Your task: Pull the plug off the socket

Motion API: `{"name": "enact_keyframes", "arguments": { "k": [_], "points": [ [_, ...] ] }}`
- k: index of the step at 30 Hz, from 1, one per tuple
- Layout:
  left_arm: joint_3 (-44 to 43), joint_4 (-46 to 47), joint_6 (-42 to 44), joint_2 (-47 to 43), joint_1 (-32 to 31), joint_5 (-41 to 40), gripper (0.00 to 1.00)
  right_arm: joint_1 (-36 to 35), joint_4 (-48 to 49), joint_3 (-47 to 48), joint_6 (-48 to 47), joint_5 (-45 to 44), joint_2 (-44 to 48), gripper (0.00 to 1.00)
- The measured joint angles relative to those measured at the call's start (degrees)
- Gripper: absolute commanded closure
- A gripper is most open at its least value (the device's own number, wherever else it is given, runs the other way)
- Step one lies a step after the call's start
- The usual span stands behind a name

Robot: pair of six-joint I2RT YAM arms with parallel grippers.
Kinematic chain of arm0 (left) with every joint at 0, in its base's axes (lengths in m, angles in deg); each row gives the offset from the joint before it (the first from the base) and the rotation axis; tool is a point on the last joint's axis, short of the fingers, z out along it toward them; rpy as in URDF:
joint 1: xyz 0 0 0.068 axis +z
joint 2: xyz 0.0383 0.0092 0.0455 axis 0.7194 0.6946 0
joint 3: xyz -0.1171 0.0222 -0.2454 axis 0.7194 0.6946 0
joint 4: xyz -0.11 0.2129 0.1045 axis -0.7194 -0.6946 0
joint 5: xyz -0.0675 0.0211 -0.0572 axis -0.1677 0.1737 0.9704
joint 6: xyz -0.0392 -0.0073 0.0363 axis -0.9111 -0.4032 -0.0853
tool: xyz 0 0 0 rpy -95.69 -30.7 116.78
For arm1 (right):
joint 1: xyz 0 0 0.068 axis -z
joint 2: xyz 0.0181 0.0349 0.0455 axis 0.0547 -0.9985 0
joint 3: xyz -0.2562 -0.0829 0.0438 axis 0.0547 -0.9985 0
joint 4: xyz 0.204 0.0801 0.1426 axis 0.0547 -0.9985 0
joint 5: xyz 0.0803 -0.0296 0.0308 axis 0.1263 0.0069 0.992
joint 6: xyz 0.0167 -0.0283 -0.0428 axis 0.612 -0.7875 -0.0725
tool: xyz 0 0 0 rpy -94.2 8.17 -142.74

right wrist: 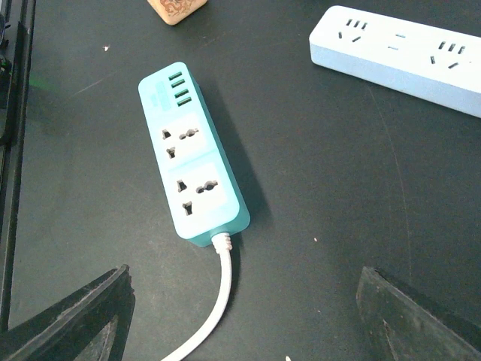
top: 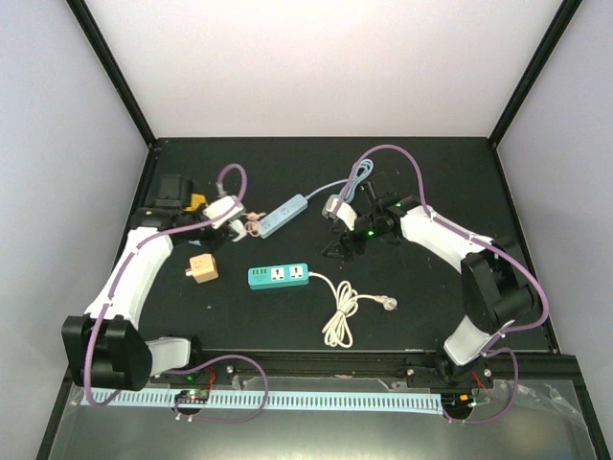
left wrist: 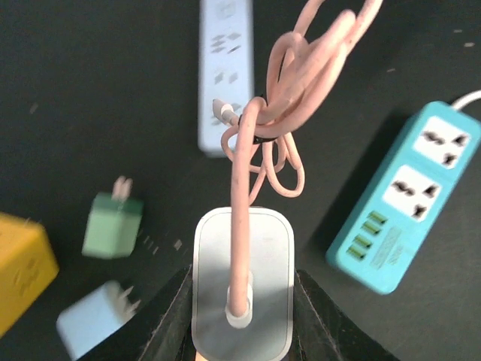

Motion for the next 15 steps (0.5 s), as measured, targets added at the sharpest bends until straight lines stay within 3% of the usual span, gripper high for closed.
{"name": "enact_keyframes", "arguments": {
  "k": [8, 15],
  "points": [
    [-0.2, -3.7, 1.4, 3.0, 19.5, 4.7, 0.82, -2.8, 0.0, 0.0, -0.7, -1.7, 0.0, 0.18],
    [-0.4, -4.2, 1.9, 10.2, 32.0, 5.8, 0.82, -7.1, -0.6, 0.0, -1.8, -3.6, -2.7, 0.18]
  ]
}}
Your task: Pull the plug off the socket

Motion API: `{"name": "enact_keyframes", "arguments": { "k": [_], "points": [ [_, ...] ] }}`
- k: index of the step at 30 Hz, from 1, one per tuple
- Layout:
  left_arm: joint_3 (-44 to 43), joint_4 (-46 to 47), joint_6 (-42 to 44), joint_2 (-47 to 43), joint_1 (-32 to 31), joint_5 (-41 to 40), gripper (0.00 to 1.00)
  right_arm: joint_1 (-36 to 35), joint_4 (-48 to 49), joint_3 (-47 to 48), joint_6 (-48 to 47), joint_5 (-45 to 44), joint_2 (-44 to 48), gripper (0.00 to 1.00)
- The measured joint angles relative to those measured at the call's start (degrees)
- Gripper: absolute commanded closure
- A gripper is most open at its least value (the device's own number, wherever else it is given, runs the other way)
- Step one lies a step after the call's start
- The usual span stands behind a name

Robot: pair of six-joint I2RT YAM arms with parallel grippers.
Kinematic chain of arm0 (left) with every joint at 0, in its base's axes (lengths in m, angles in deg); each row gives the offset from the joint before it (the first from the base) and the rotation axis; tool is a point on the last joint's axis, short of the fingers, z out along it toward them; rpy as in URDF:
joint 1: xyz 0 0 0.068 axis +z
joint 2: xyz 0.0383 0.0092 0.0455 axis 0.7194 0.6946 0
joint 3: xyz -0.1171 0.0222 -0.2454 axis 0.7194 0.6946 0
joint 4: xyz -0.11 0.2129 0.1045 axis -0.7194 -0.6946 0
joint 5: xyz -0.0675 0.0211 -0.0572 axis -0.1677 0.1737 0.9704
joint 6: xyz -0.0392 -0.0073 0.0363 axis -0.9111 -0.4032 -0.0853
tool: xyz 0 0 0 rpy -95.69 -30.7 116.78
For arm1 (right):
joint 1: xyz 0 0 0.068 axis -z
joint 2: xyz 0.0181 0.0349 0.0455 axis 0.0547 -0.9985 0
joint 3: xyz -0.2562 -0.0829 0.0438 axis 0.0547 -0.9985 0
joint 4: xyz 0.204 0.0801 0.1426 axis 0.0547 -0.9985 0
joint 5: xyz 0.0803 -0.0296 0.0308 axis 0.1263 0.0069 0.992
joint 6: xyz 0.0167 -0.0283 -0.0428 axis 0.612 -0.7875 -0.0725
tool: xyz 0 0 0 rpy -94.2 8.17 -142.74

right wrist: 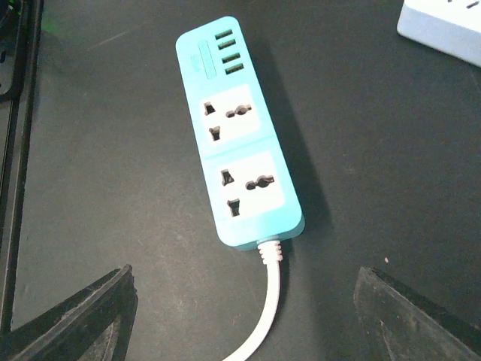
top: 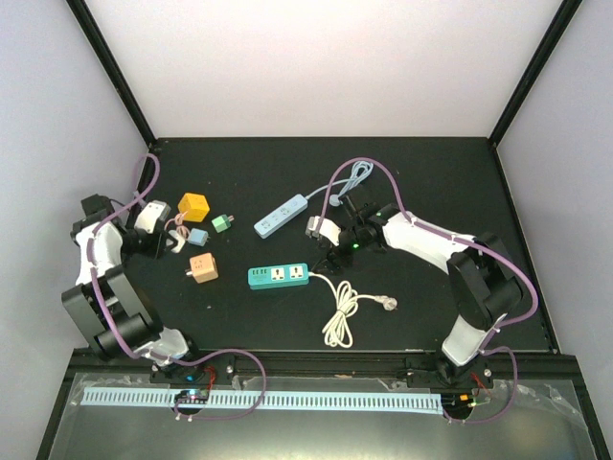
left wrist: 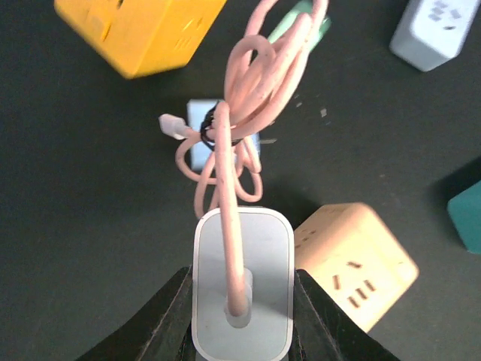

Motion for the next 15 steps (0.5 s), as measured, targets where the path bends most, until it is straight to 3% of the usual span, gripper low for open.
{"name": "enact_keyframes", "arguments": {
  "k": [6, 15],
  "points": [
    [0.0, -0.1, 1.0, 7.1, 5.7, -0.6, 0.81, -0.1, -0.6, 0.0, 0.0, -0.7, -0.3, 0.19],
    [-0.2, -4.7, 5.3, 16.8, 6.6, -0.7, 0.78, -0.1, -1.0, 0.0, -0.3, -0.9, -0.8, 0.19]
  ]
}}
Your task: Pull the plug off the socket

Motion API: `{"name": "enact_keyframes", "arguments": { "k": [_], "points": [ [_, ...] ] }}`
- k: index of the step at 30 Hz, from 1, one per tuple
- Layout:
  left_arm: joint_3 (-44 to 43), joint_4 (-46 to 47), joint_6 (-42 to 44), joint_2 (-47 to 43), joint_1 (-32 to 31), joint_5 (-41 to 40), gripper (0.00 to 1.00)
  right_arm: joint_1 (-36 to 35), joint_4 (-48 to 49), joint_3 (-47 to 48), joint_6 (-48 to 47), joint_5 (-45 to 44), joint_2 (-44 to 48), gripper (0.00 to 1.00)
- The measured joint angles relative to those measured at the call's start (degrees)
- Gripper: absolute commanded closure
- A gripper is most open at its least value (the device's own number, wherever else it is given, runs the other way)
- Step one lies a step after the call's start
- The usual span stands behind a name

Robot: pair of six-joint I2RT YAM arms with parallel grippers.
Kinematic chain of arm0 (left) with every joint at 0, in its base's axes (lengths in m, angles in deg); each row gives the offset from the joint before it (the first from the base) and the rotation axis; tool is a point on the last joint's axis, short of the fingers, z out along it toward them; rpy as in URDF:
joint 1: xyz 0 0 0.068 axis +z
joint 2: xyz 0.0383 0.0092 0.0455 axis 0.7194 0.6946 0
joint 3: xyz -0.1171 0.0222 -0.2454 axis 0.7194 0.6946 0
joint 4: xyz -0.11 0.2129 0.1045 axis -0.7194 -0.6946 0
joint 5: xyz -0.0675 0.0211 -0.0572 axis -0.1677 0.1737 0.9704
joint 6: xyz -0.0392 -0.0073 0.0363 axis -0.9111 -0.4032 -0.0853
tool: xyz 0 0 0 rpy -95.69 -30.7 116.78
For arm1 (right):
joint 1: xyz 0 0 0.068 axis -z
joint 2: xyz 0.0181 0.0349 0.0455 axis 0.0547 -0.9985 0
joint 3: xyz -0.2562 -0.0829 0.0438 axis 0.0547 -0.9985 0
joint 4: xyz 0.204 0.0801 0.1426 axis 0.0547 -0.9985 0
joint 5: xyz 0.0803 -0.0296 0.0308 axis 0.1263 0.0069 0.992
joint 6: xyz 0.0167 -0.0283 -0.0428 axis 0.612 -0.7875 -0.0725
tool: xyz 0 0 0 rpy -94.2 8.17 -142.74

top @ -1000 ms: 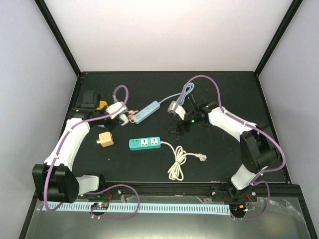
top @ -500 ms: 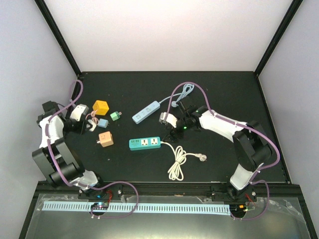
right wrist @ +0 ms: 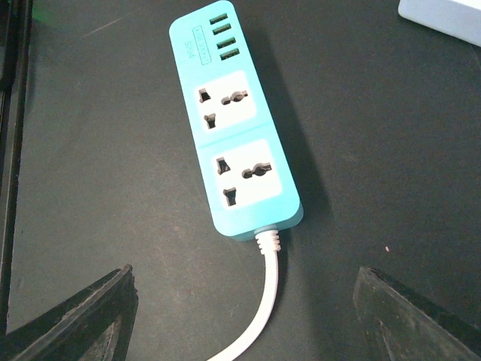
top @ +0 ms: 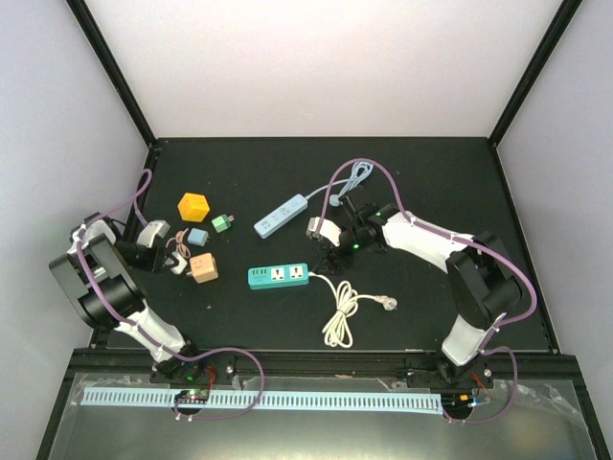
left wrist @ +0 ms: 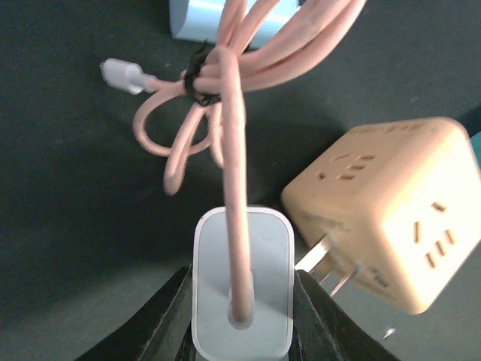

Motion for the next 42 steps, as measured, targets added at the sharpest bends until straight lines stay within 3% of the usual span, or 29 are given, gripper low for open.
{"name": "enact_keyframes", "arguments": {
  "k": [4, 11, 19, 24, 36, 42],
  "points": [
    [-1.0, -1.5, 0.2, 2.3, 0.3, 1.4, 0.71, -0.2, -0.2, 0.0, -0.2, -0.2, -0.1, 0.21],
    [-0.7, 0.3, -1.7, 2.3, 0.3, -1.0, 0.40, -3.5, -0.3, 0.6, -1.0, -2.6, -1.8, 0.21],
    [-0.7, 4.2, -4.9, 2.4, 1.2, -5.2, 0.24, -7.7, -1.1, 3.1, -2.3, -6.8, -4.2, 0.20],
    [-0.6, 5.1, -5.7, 2.0, 1.4, -6.7, 0.02, -9.3, -1.4, 6.1, -3.0, -11.0, -5.8, 0.17],
    [2.8, 6.1, -3.2, -6.6, 1.3, -11.0, 0.01, -12.8, -7.5, 17.9, -7.2, -15.7, -16.9, 0.16],
    [3.7, 6.8, -1.5, -11.3, 1.1, -12.7, 0.01, -12.7, -9.1, 18.3, -9.4, -18.9, -20.3, 0.23]
  ]
}}
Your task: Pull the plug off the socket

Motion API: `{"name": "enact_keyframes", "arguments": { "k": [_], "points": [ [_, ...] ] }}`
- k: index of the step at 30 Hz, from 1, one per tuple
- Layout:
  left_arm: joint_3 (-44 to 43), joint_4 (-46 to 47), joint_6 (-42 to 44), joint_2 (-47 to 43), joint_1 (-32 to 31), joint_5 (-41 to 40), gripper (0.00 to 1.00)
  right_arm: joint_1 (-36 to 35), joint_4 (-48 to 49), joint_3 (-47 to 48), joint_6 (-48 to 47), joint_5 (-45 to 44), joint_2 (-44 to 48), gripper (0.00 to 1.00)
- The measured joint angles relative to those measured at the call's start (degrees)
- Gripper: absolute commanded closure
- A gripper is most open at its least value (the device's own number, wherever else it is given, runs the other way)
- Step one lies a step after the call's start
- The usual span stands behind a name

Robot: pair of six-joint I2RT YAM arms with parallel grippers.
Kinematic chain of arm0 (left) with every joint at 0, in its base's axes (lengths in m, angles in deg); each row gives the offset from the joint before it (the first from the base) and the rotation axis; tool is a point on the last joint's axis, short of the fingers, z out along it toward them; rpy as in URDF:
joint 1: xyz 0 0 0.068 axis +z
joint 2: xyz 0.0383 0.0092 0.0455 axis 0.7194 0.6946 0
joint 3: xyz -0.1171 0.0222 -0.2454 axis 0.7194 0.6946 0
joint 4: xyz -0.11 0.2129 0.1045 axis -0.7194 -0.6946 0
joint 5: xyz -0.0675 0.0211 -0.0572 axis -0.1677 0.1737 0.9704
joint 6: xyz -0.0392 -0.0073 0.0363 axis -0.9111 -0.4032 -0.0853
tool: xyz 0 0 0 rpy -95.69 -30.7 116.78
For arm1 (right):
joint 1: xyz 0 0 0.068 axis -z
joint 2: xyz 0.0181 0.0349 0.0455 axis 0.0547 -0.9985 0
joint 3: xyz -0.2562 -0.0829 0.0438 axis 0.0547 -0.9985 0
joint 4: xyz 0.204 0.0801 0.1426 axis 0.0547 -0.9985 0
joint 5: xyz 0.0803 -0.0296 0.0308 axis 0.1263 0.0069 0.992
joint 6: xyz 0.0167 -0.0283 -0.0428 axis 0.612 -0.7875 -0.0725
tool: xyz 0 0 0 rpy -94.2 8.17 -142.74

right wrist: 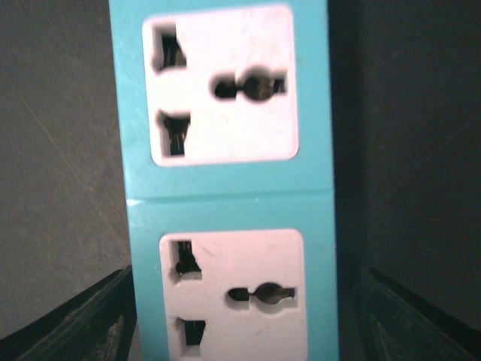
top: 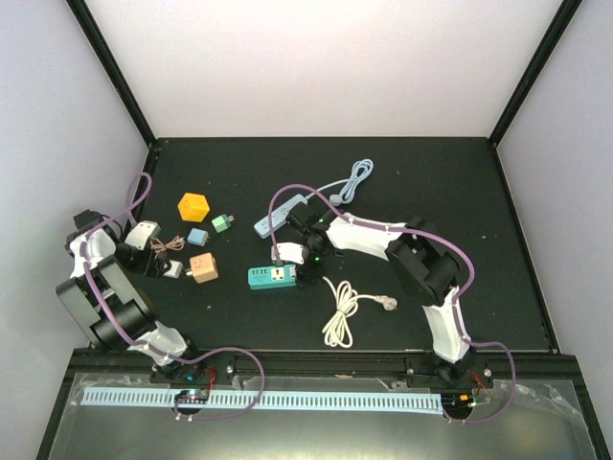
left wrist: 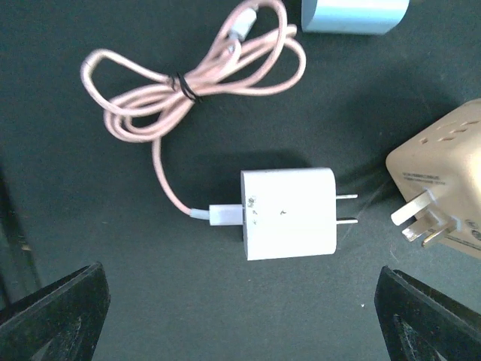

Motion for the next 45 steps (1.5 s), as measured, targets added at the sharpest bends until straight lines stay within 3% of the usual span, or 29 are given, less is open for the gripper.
{"name": "enact_keyframes", "arguments": {
  "k": [8, 18, 28, 34, 38, 42, 45],
  "points": [
    [0.4, 0.0, 1.4, -9.0, -1.9, 0.5, 0.01, 1.4, -0.6, -0.7, -3.9, -1.0, -0.1, 0.58],
    [-0.4, -0.6, 1.3, -13.9, -8.4, 1.8, 0.01, 10.3, -1.0, -6.0, -12.4, -0.9, 3.5, 0.63],
    [-1.6, -1.3, -1.6, -15.0, -18.7, 3.1, 0.01, 21.3, -4.4, -6.2, -20.8, -1.9, 4.2, 0.60],
    [-2.5, -0.8, -5.0, -14.5, -31.5, 4.8, 0.01, 23.6, -5.5, -6.7, -25.2, -4.4, 4.8, 0.58],
    [-7.0, 0.1, -8.3, -7.4, -38.2, 6.5, 0.02, 25.8, -6.1, -7.1, -27.8, -5.7, 5.3, 0.55],
    [-14.3, 0.7, -10.8, 2.6, -41.6, 6.9, 0.06, 27.7, -6.5, -7.1, -29.9, -7.0, 5.4, 0.28],
    [-19.7, 0.6, -12.2, 9.4, -43.9, 6.9, 0.07, 28.6, -7.4, -7.2, -31.0, -9.9, 5.5, 0.20]
  ]
}}
